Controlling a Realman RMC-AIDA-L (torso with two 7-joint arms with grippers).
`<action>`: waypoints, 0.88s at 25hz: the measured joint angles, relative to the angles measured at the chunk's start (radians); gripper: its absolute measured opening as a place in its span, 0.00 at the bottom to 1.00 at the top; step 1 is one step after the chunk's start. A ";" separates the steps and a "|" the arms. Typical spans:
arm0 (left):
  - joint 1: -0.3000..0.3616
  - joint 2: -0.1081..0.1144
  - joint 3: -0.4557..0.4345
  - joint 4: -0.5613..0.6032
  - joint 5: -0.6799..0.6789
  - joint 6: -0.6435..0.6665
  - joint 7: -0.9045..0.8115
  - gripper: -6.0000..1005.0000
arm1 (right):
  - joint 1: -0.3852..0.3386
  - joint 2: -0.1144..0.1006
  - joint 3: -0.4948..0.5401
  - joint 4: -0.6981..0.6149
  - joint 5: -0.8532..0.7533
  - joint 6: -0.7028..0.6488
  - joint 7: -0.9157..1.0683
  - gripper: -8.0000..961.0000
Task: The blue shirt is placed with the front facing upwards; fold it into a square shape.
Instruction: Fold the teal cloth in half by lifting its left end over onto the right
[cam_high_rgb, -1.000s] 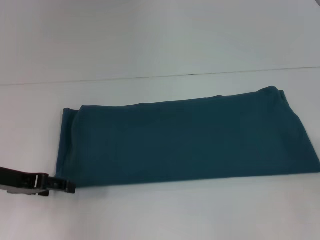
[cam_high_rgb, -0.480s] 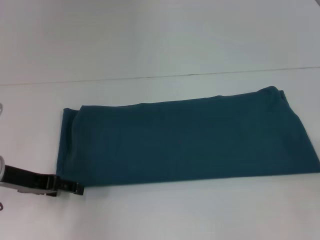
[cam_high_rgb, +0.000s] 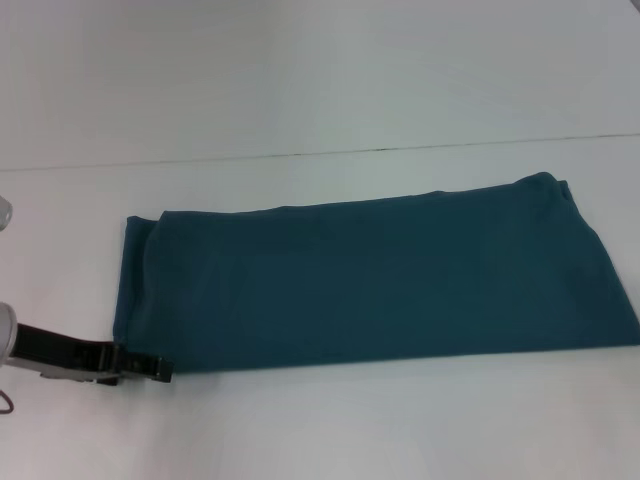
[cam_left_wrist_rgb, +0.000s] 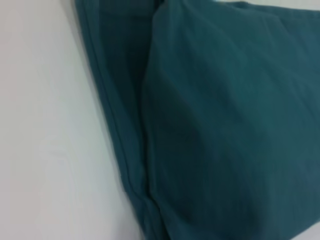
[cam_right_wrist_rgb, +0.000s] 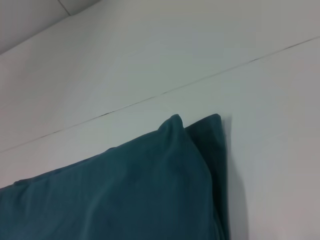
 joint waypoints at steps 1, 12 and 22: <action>-0.004 0.000 0.000 -0.004 0.000 -0.007 -0.001 0.90 | 0.000 0.000 0.000 0.000 0.000 0.000 0.000 0.84; -0.052 -0.004 0.007 -0.035 -0.007 -0.053 -0.001 0.90 | 0.006 -0.004 0.000 -0.001 0.002 0.004 0.000 0.84; -0.055 -0.004 0.006 -0.030 -0.003 -0.058 -0.001 0.90 | 0.011 -0.005 0.000 -0.001 0.002 0.009 0.000 0.84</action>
